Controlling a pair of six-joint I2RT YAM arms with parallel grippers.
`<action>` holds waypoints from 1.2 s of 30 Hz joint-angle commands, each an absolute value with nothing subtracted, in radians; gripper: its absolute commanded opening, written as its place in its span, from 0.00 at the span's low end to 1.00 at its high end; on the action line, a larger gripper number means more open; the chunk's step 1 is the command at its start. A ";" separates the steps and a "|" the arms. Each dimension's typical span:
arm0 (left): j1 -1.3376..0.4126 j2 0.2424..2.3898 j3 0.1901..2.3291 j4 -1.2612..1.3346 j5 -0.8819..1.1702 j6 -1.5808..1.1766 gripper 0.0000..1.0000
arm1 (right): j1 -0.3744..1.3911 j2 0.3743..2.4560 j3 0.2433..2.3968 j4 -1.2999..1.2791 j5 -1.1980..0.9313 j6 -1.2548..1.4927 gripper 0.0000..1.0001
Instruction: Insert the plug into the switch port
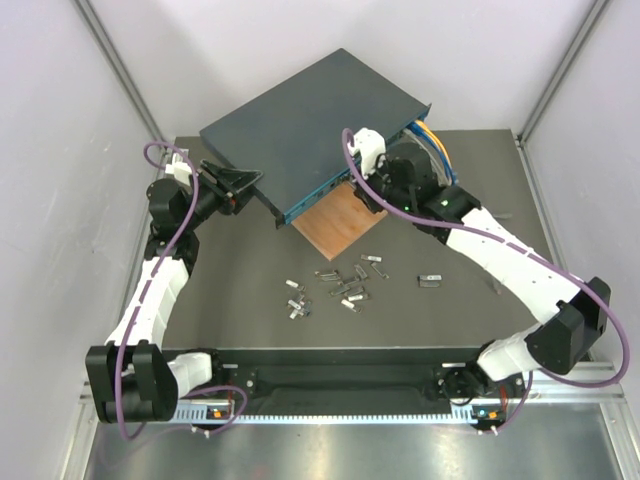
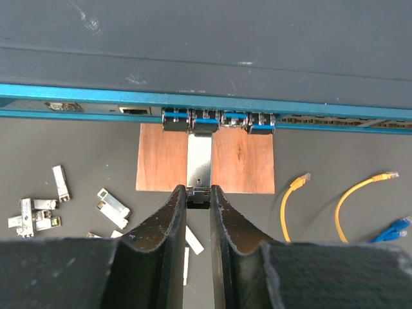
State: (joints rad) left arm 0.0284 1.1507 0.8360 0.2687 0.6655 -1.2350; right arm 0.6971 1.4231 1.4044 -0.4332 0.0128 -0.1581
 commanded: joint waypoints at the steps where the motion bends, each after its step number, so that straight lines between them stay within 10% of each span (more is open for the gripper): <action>1: 0.015 1.175 0.868 0.310 0.641 -1.169 0.00 | 0.698 1.440 1.463 -0.359 -0.041 -0.164 0.00; 24: 0.015 1.184 0.870 0.313 0.644 -1.169 0.00 | 0.687 1.526 1.592 -0.339 -0.069 -0.155 0.01; 36: 0.015 1.195 0.882 0.311 0.649 -1.164 0.00 | 0.598 1.411 1.477 -0.474 -0.100 -0.186 0.37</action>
